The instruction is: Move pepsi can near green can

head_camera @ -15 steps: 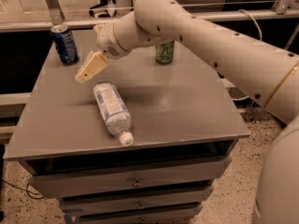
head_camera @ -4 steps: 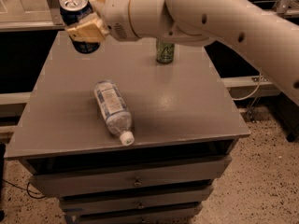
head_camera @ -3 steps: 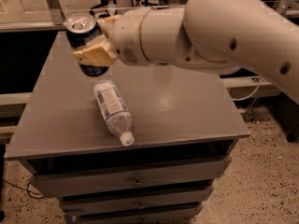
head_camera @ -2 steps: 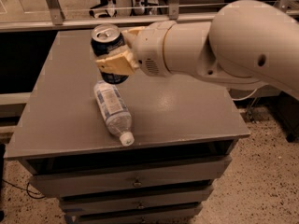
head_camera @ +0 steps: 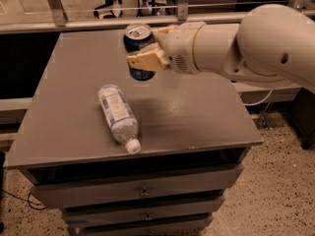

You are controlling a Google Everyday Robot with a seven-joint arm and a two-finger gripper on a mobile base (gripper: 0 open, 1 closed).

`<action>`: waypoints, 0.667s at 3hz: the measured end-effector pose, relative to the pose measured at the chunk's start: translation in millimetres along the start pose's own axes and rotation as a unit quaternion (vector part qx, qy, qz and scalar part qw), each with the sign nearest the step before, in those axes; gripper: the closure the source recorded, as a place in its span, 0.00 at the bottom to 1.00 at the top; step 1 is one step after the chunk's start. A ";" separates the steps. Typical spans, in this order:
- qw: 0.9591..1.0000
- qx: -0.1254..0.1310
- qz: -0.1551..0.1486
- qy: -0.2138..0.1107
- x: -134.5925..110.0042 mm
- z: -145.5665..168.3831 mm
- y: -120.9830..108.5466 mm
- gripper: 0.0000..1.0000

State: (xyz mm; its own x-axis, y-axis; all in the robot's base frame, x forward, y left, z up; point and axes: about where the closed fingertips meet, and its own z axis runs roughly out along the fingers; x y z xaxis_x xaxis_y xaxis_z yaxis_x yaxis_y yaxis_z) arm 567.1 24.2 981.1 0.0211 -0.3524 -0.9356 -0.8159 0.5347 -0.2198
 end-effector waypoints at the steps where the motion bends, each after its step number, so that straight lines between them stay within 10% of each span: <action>1: 0.999 0.034 0.003 0.020 25.3 -10.6 -55.5 1.00; 2: 0.997 0.068 0.011 0.045 53.1 -24.2 -104.7 1.00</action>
Offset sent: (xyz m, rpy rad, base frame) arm 0.1143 -0.1570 -0.0370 -0.0926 0.0397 -0.2590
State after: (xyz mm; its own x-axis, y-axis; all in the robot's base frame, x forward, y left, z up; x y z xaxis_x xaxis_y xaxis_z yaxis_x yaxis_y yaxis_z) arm 639.7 -69.0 961.2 -0.0527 -0.4033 -0.9135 -0.7295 0.6403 -0.2406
